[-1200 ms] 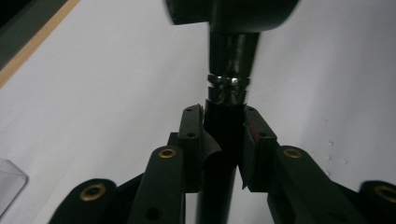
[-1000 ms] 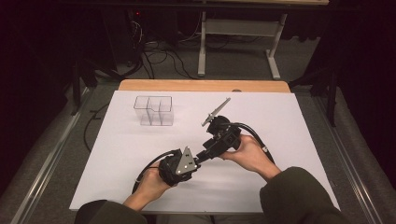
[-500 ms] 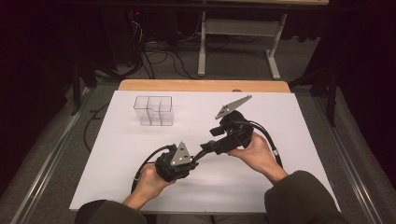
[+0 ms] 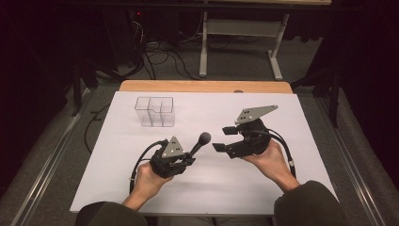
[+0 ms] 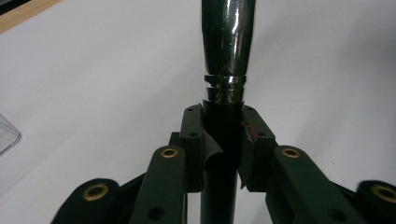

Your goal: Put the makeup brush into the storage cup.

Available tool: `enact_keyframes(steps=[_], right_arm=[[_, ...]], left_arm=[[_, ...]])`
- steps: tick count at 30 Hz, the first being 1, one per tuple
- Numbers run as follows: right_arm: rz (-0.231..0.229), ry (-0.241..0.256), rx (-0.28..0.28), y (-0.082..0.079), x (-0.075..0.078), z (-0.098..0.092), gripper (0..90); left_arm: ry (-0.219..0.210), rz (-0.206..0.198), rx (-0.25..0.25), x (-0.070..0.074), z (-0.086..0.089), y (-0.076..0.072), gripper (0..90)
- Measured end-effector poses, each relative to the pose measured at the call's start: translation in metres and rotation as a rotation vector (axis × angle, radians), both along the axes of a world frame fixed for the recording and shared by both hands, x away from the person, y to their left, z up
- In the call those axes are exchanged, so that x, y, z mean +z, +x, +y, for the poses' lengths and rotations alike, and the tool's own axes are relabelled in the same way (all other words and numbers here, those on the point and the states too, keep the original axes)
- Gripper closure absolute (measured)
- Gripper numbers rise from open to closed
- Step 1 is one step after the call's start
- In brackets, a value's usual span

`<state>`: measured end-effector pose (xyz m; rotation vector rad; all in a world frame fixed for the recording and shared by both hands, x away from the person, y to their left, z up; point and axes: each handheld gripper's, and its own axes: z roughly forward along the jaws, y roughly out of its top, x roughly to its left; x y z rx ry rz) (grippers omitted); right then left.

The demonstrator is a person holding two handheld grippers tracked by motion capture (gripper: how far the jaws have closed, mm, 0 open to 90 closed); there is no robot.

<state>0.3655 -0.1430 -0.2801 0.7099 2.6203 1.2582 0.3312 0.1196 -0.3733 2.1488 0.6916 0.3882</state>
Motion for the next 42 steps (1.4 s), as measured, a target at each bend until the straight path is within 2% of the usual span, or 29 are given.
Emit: enact_keyframes(steps=[1,4,9,18,27,38,42], right_arm=[[0.005,-0.003,-0.004,-0.001,-0.002,-0.001,37.5],[-0.025,-0.032,-0.014,-0.004,-0.01,-0.004,37.7],[-0.025,-0.04,-0.023,-0.005,-0.019,-0.009,38.0],[-0.013,-0.015,-0.061,-0.007,-0.038,-0.026,37.6],[-0.033,0.018,-0.129,-0.012,-0.064,-0.05,36.4],[-0.035,0.023,-0.184,-0.013,-0.089,-0.067,34.9],[-0.027,0.023,-0.225,-0.009,-0.099,-0.072,35.2]], left_arm=[[-0.003,0.0,0.002,0.0,0.0,0.0,74.1],[-0.014,0.005,0.011,0.001,0.002,0.0,74.1],[-0.044,0.017,0.015,0.003,0.005,0.001,74.1],[-0.084,0.02,0.02,0.005,0.011,0.002,74.0],[-0.113,0.014,0.036,0.006,0.016,0.002,74.0],[-0.142,0.009,0.052,0.008,0.02,0.002,74.1],[-0.155,-0.002,0.056,0.01,0.021,0.001,74.0]])
